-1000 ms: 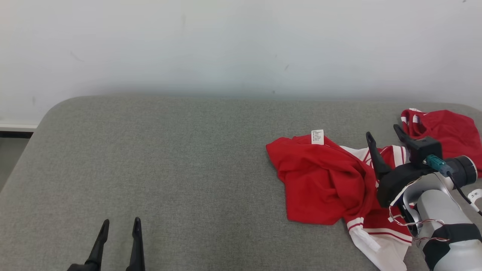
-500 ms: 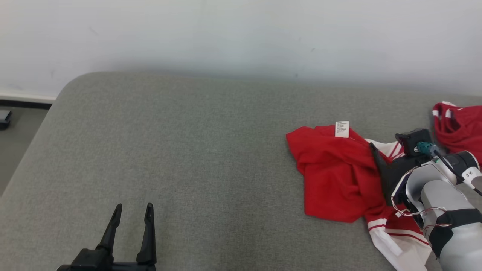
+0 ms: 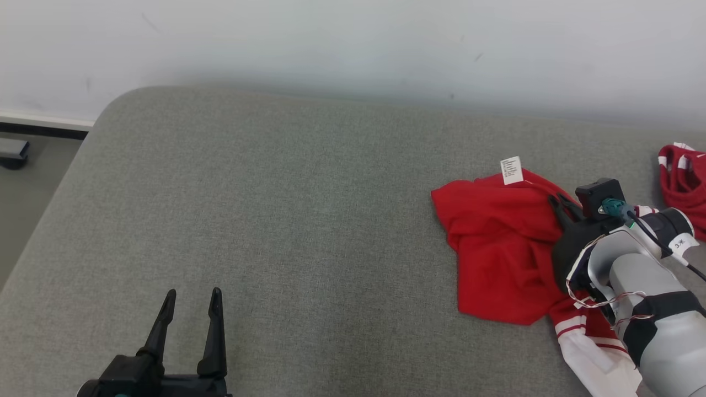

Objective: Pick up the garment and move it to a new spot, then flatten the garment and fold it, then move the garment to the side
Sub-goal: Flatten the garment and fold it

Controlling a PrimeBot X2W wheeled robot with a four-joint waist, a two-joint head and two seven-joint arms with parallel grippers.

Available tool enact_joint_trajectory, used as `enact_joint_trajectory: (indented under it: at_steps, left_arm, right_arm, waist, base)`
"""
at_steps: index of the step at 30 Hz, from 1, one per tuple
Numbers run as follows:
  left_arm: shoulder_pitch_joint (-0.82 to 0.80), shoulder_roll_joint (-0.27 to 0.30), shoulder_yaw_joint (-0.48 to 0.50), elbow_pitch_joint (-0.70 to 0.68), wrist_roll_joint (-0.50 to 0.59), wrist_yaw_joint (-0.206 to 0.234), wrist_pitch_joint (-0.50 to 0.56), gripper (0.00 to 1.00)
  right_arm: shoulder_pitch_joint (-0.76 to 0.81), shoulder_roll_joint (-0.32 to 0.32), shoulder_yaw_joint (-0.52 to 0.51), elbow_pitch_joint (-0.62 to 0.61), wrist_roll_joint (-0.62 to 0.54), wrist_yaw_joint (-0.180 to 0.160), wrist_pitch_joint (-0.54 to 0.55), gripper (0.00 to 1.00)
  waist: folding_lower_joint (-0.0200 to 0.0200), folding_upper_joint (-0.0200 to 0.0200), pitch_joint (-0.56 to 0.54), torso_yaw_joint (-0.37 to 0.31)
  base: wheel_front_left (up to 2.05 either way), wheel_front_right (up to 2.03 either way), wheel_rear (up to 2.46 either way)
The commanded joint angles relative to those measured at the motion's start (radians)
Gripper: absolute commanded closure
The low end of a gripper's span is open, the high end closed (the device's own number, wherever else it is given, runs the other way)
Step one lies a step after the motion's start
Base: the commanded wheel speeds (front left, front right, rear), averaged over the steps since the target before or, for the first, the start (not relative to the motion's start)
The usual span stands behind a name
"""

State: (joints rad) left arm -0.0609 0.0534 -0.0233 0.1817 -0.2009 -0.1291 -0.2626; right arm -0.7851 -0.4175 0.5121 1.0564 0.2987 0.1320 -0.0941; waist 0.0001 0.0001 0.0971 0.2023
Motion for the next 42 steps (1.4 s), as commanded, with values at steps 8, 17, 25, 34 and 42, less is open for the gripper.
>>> enact_joint_trajectory:
  at_steps: [8, 17, 25, 34, 42]
  left_arm:
    - [0.031, -0.003, 0.024, 0.000, 0.007, -0.002, -0.003, 0.00]
    - [0.064, -0.003, 0.026, -0.015, 0.013, -0.002, -0.003, 0.00]
    - [0.065, -0.003, 0.014, 0.002, 0.006, -0.002, -0.003, 0.00]
    - [0.090, 0.004, 0.036, -0.004, 0.013, -0.001, -0.003, 0.00]
    - [0.105, 0.003, 0.052, -0.027, 0.021, 0.001, -0.003, 0.00]
  right_arm:
    - [0.036, 0.056, 0.073, -0.117, 0.040, -0.003, -0.156, 1.00]
    - [0.233, 0.103, 0.154, -0.441, 0.048, -0.003, -0.171, 1.00]
    - [0.398, 0.134, 0.293, -0.537, 0.051, -0.003, -0.172, 0.00]
    - [0.509, 0.105, 0.063, -0.745, 0.005, -0.003, -0.172, 0.00]
    - [0.684, 0.128, -0.250, -0.813, -0.068, -0.003, -0.172, 0.00]
  waist:
    - [-0.0001, -0.0001, -0.055, -0.013]
    - [-0.0001, -0.0001, -0.073, -0.018]
    - [-0.0001, -0.0001, -0.080, -0.029]
    - [-0.0001, -0.0001, -0.114, -0.079]
    - [-0.0001, -0.0001, -0.116, -0.116]
  base:
    - [0.00, 0.00, 0.00]
    - [0.00, 0.00, 0.00]
    - [0.00, 0.00, 0.00]
    - [0.00, 0.00, 0.00]
    - [0.00, 0.00, 0.00]
